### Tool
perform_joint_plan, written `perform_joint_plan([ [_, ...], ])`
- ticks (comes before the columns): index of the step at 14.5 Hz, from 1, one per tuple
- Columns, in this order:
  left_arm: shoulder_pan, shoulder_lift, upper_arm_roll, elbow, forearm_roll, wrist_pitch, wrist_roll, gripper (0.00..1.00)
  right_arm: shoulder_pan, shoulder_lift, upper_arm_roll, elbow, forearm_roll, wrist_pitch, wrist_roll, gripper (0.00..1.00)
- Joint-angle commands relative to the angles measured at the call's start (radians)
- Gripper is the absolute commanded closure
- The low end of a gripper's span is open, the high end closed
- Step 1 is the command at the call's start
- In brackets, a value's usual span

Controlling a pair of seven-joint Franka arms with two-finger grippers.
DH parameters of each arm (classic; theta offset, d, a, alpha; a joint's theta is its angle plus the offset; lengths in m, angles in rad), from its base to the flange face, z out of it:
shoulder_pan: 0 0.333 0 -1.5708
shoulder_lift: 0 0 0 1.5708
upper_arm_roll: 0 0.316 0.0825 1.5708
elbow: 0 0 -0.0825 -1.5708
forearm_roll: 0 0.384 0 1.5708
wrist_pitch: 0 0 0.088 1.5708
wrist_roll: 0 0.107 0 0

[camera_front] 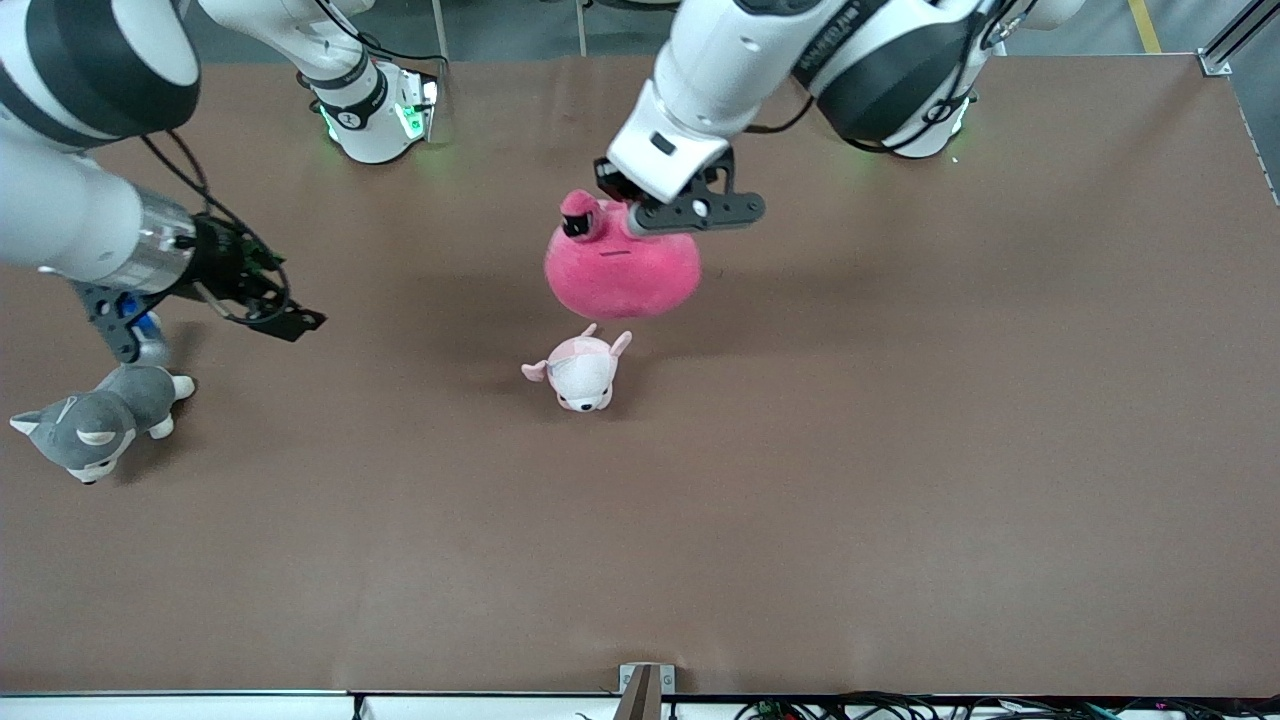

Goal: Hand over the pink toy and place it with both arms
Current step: 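Lift the pink plush with the left gripper while the right gripper approaches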

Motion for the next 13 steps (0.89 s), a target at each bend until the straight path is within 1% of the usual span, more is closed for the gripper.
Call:
perform_joint_plan([
  [1,-0.043,0.028,0.004,0.021,-0.008,0.04,-0.038,1.0,0.064,-0.026,-0.009,-0.014,0.071,0.012,0.179,0.0],
  [4,-0.101,0.047,0.016,0.023,-0.008,0.114,-0.095,1.0,0.163,-0.053,-0.009,-0.051,0.076,0.064,0.331,0.0],
  [6,-0.107,0.065,0.017,0.023,-0.008,0.136,-0.106,1.0,0.225,-0.062,-0.01,-0.066,0.076,0.102,0.426,0.0],
  [8,-0.109,0.065,0.017,0.023,-0.008,0.14,-0.106,1.0,0.279,-0.082,-0.01,-0.11,0.074,0.16,0.486,0.0],
  [11,-0.107,0.065,0.017,0.022,-0.008,0.142,-0.106,1.0,0.319,-0.124,-0.009,-0.195,0.073,0.207,0.492,0.0],
  [13,-0.107,0.065,0.017,0.022,-0.008,0.142,-0.106,1.0,0.335,-0.141,-0.009,-0.223,0.073,0.22,0.492,0.0],
])
